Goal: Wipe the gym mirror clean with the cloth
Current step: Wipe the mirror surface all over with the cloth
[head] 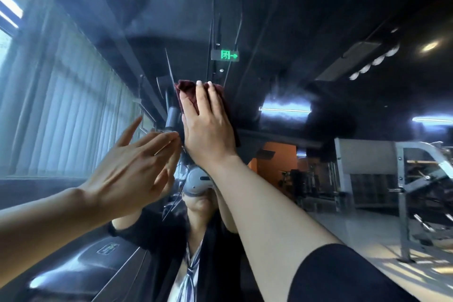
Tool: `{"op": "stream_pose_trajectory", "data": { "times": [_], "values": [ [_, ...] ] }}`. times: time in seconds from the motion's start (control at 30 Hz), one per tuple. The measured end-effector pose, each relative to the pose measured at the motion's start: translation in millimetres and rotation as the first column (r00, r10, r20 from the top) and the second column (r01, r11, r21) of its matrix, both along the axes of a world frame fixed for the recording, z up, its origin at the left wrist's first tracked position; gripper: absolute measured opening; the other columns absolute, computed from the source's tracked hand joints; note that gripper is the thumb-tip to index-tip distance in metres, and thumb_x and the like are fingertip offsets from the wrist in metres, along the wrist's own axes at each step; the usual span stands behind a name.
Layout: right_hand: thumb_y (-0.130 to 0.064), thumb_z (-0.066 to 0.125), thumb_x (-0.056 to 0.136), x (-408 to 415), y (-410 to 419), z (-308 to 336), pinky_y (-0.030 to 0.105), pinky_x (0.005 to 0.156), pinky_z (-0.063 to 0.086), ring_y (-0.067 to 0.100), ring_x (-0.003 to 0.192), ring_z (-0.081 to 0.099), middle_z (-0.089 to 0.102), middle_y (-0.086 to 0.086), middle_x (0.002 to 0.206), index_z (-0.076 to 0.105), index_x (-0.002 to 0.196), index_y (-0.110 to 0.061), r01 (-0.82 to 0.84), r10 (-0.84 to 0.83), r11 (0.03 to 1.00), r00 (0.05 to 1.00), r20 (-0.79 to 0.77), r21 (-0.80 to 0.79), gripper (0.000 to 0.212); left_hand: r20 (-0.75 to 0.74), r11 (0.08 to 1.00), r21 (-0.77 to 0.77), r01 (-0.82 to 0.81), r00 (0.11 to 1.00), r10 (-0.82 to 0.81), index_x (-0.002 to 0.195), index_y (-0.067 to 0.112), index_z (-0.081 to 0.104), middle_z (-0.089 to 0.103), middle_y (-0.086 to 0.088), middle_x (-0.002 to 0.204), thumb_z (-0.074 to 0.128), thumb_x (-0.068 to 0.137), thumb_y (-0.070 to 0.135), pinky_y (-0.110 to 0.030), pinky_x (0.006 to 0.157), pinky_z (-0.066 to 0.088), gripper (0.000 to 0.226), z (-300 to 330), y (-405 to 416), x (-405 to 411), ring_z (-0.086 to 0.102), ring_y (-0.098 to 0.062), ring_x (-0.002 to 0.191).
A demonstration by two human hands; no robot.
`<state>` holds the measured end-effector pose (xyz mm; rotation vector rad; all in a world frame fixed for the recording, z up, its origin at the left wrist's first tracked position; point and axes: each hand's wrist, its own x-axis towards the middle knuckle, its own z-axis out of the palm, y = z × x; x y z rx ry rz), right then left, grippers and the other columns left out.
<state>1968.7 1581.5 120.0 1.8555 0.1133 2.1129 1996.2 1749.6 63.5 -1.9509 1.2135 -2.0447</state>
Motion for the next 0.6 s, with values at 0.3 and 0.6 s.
{"op": "stream_pose_trajectory", "data": {
  "times": [0.3, 0.6],
  "values": [
    [-0.021, 0.039, 0.103, -75.8, -137.6, -56.9, 0.053, 0.119, 0.03, 0.041, 0.144, 0.033, 0.039, 0.022, 0.155, 0.051, 0.147, -0.012, 0.032, -0.043, 0.97, 0.998, 0.043, 0.242, 0.046, -0.003, 0.991, 0.124, 0.044, 0.999, -0.044, 0.13, 0.006, 0.065, 0.062, -0.01, 0.134, 0.044, 0.082, 0.033, -0.058, 0.115, 0.019, 0.059, -17.6, -75.4, -23.3, 0.061, -0.024, 0.12],
    [-0.025, 0.031, 0.104, -81.6, -144.3, -83.5, 0.054, 0.12, 0.027, 0.045, 0.144, 0.032, 0.038, 0.025, 0.154, 0.051, 0.146, -0.009, -0.036, -0.058, 0.878, 0.982, 0.181, 0.477, 0.049, -0.067, 0.986, 0.129, 0.104, 0.993, -0.096, 0.132, 0.005, 0.064, 0.061, -0.012, 0.136, 0.059, 0.082, 0.028, -0.064, 0.114, 0.023, 0.055, -77.7, -62.7, -25.5, 0.059, -0.028, 0.123]
  ]
}}
